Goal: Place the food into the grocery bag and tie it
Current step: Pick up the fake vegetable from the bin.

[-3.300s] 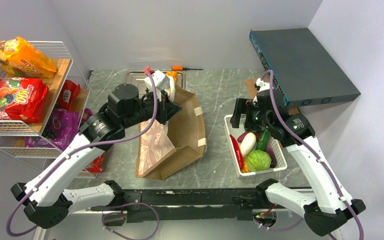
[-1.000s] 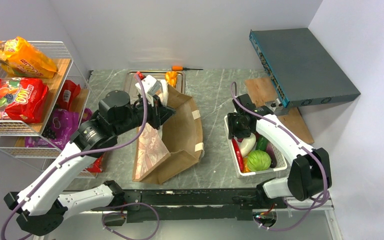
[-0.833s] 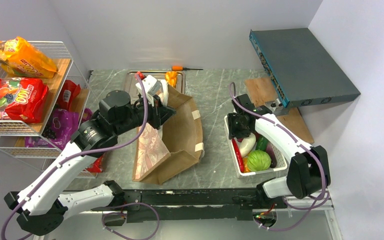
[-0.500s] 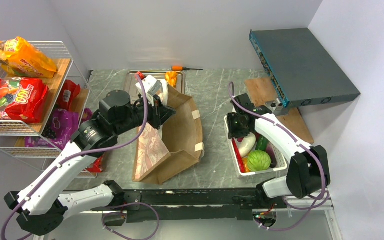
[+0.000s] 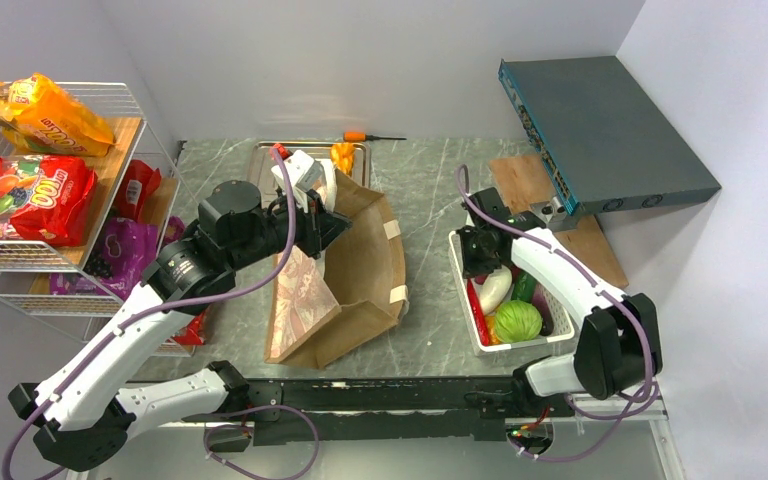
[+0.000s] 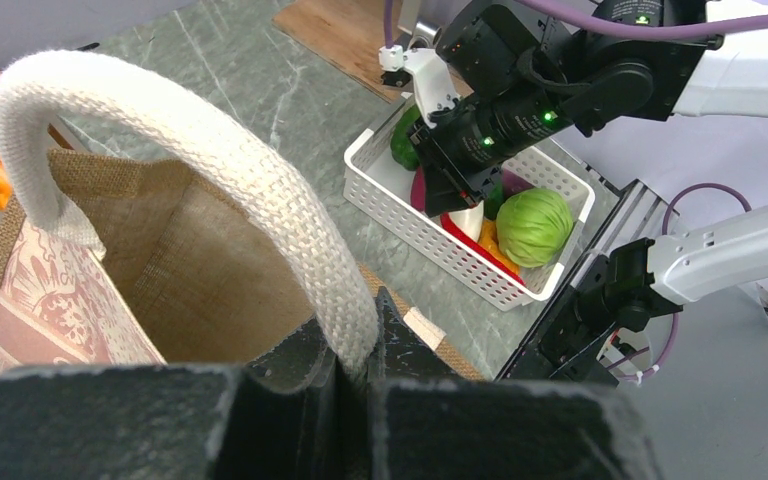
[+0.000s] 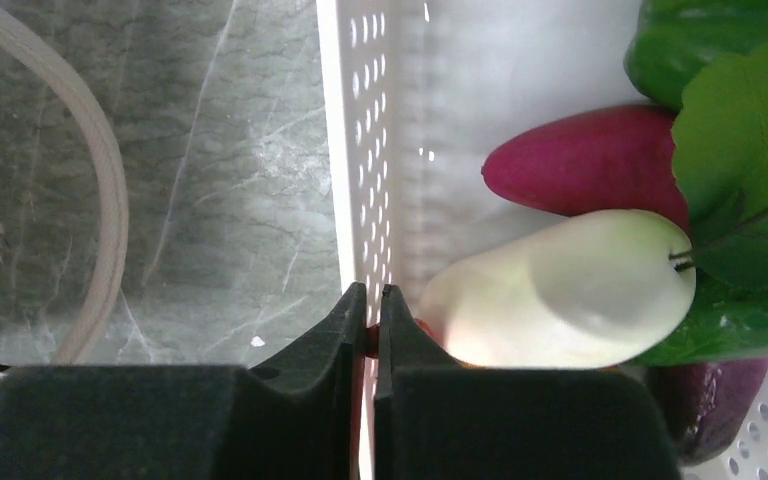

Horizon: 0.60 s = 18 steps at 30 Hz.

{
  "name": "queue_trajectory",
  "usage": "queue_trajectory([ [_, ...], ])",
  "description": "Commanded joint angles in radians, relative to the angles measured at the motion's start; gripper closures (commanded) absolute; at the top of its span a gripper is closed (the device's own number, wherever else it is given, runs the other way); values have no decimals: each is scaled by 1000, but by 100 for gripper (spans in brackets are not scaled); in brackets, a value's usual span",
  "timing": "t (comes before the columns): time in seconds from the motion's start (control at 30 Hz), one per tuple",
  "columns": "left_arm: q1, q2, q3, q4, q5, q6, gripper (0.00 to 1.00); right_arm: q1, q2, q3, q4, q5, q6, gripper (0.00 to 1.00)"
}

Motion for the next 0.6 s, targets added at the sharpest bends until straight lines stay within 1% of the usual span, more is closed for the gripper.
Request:
queue_trajectory([
  [0.0,4,-12,21,64,-4,14,100,-5,-51,37,-48,46,-23,99],
  [0.27,2,4,33,66,6,18,100,-4,-88,76,-95,66,-33,100],
  [0.57,2,26,47,78,29,19,100,-4,-135,238,-159,72,-44,100],
])
